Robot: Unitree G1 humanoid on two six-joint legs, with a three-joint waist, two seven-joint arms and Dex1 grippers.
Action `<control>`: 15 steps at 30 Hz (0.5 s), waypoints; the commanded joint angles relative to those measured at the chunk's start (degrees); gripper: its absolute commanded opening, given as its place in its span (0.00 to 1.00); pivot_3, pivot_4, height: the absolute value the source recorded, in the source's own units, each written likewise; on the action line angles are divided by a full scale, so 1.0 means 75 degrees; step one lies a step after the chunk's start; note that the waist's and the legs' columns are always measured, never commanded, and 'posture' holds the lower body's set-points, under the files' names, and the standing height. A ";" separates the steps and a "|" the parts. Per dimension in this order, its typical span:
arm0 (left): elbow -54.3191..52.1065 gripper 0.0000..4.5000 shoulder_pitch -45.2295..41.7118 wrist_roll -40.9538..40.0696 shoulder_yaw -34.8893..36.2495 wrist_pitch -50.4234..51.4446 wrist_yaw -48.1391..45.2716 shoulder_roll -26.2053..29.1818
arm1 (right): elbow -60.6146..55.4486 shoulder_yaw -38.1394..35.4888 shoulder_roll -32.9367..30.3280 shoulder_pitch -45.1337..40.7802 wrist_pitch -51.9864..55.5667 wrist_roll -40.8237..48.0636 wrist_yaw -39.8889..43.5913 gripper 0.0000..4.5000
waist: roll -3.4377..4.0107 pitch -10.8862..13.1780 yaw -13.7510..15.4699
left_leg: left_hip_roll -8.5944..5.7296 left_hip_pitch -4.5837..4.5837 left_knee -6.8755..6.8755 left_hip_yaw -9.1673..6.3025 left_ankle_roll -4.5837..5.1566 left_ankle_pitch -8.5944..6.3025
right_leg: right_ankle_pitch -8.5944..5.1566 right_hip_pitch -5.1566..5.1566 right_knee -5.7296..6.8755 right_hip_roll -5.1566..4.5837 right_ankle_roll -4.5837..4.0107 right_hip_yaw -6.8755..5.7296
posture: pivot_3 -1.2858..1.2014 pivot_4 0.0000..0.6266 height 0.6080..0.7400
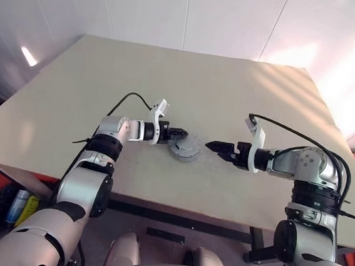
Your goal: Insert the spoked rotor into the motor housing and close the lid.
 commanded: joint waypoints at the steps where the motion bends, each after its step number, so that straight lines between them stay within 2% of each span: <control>1: 0.0152 0.00 0.0076 0.0242 -0.0065 0.0026 0.0097 0.0107 | 0.0121 -0.0344 0.0327 -0.0201 0.0071 0.0448 -0.0678 1.00 | 0.0003 0.0000 0.0021 | -0.0001 -0.0002 -0.0004 0.0000 -0.0006 0.0003 | 0.0000 -0.0004 0.0000 0.0000 -0.0001 0.0000 | 0.52 0.00 1.00; 8: 0.0132 0.00 0.0086 0.0216 0.0115 0.0036 0.0220 0.0227 | 0.0291 -0.0752 0.1371 -0.0326 0.0071 0.0791 -0.1612 1.00 | 0.0004 -0.0001 -0.0002 | 0.0002 0.0006 -0.0017 0.0001 -0.0020 0.0010 | -0.0003 -0.0008 0.0002 0.0001 -0.0004 0.0000 | 0.52 0.00 1.00; 15: 0.0189 0.00 0.0013 0.0252 0.0288 -0.0030 0.0286 0.0296 | 0.0629 -0.1196 0.1976 -0.0812 0.0071 0.1496 -0.1990 1.00 | 0.0007 0.0000 0.0005 | -0.0001 -0.0015 -0.0033 0.0001 -0.0033 0.0018 | -0.0004 -0.0035 0.0006 0.0001 -0.0004 -0.0001 | 0.52 0.00 1.00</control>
